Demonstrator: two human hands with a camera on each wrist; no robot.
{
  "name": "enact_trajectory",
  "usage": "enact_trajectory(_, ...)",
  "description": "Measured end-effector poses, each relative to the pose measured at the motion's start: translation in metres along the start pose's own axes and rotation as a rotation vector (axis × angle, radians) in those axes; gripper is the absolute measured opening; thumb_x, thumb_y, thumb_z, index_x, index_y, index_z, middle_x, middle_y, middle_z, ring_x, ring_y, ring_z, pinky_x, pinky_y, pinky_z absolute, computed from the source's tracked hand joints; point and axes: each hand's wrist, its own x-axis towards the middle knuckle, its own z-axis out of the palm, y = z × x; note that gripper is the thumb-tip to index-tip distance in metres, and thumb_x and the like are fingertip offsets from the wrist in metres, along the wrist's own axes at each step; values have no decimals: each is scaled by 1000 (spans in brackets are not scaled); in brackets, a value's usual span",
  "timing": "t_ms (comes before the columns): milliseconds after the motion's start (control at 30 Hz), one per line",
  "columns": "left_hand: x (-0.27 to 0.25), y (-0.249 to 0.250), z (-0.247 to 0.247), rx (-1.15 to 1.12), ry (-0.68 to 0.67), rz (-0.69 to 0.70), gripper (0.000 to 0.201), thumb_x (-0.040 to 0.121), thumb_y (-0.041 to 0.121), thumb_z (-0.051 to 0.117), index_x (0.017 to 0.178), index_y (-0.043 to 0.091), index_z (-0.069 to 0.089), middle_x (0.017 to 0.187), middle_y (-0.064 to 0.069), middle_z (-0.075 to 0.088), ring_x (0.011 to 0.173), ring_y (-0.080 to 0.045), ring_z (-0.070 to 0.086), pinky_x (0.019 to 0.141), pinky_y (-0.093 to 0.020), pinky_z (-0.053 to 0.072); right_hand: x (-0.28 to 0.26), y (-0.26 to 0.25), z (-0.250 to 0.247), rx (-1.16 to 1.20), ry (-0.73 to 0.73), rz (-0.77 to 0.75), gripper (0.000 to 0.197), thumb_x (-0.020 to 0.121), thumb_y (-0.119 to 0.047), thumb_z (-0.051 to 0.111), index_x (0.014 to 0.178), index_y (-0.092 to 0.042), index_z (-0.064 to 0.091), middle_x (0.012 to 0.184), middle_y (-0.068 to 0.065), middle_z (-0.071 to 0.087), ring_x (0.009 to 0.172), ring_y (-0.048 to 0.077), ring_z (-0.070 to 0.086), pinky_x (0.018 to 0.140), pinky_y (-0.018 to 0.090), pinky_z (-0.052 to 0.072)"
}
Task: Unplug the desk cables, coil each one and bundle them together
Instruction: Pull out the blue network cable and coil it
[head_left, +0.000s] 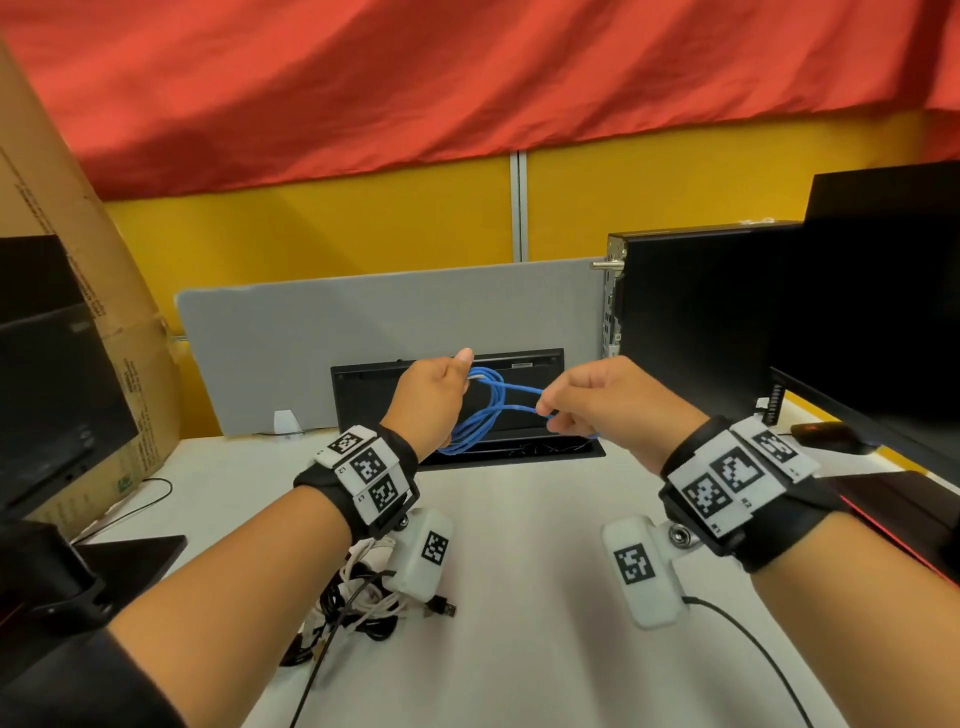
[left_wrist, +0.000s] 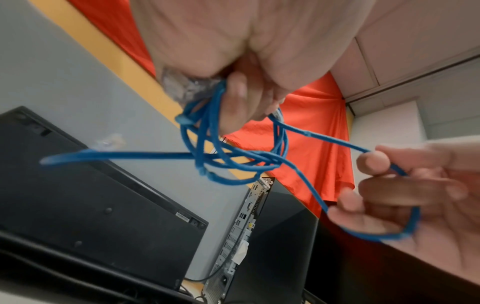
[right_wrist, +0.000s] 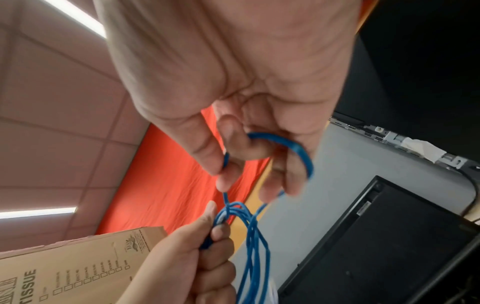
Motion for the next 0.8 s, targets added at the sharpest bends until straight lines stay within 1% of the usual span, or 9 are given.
enact_trajectory(100,3,0,0,-7,12,-5,51,101,44,38,58,16,35,45,4,32,30,-8,32,36,-20,35,-2,4,0,-25,119,-128,15,85,-20,68,75,-16,78,79,4,74,82,19,68,75,24,53)
enact_trajectory(200,4,-2,-3,-60,7,-52,51,101,44,38,59,16,34,41,9,33,35,-11,31,39,-23,35,-2,6,-1,191,174,-126,19,88,-19,66,77,-6,75,67,6,71,66,22,63,77,30,56)
enact_trajectory(267,5,-3,-5,-53,6,-58,51,101,45,38,60,15,36,44,5,33,34,-12,32,39,-23,35,-3,8,-1,443,152,-90,22,92,-13,61,87,6,70,50,2,55,49,19,46,61,32,57)
enact_trajectory(333,5,-4,-9,-48,21,-67,50,101,45,39,61,15,37,49,0,31,35,-13,32,38,-22,34,-2,10,-6,475,152,-69,21,94,-13,58,93,5,70,51,2,33,45,14,28,41,23,38)
enact_trajectory(400,5,-6,-14,-30,38,-72,50,101,45,39,61,14,37,51,-3,30,37,-15,31,38,-23,33,0,12,-12,373,156,-88,20,94,-14,58,90,-2,73,55,3,28,46,14,23,39,22,24)
enact_trajectory(533,4,-4,-17,-212,5,-210,48,99,46,42,61,17,40,51,1,29,37,-13,26,39,-22,27,8,21,-18,-269,277,-360,17,92,-21,61,85,-19,76,51,-13,50,47,4,44,48,11,36)
enact_trajectory(600,0,-1,-18,-490,-73,-320,45,100,46,42,63,19,41,50,5,26,37,-10,20,39,-19,20,13,29,-19,-533,315,-439,16,93,-22,59,89,-20,75,65,-13,54,63,5,51,62,16,41)
enact_trajectory(667,-4,0,-21,-681,-173,-360,43,100,45,44,64,20,40,49,7,23,37,-8,17,36,-17,18,16,43,-20,-727,313,-407,17,95,-26,55,92,-24,72,70,-12,52,71,13,53,67,29,47)
enact_trajectory(800,-3,1,-25,-687,-215,-291,40,97,35,53,64,23,36,52,7,19,39,-9,15,35,-16,19,13,70,-7,-689,230,-254,21,95,-39,51,81,-32,63,54,-11,54,53,6,51,53,24,43)
